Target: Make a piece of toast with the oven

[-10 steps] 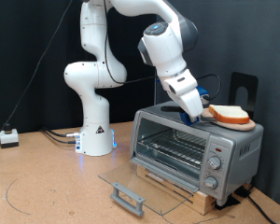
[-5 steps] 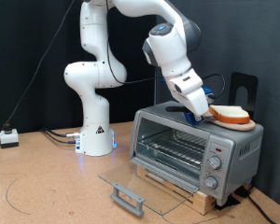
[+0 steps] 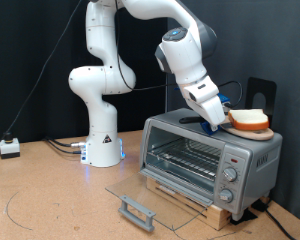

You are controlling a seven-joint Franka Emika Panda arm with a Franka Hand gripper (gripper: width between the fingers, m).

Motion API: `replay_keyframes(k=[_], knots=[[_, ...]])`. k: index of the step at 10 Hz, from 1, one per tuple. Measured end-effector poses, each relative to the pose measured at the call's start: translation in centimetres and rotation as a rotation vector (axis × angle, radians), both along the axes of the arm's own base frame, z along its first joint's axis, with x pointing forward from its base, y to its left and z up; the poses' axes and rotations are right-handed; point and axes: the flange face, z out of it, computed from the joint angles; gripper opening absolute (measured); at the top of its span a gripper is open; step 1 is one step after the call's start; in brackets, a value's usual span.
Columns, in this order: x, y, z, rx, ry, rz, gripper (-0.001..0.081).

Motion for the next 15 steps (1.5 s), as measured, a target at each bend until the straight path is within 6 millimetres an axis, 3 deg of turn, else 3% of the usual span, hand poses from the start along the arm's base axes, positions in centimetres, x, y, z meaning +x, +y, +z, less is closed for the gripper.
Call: replay_keyframes(k=[4, 7, 11, 15], knots=[[0.2, -0.1, 0.2, 0.047, 0.001, -0.050, 0.0424], [0.9, -1.2, 2.0, 0.163, -0.001, -0.100, 0.0424], [1.7, -4.0, 4.4, 0.216, -0.013, -0.124, 0.0424], [2.6, -8.4, 6.1, 0.181, -0.024, -0.144, 0.0424]])
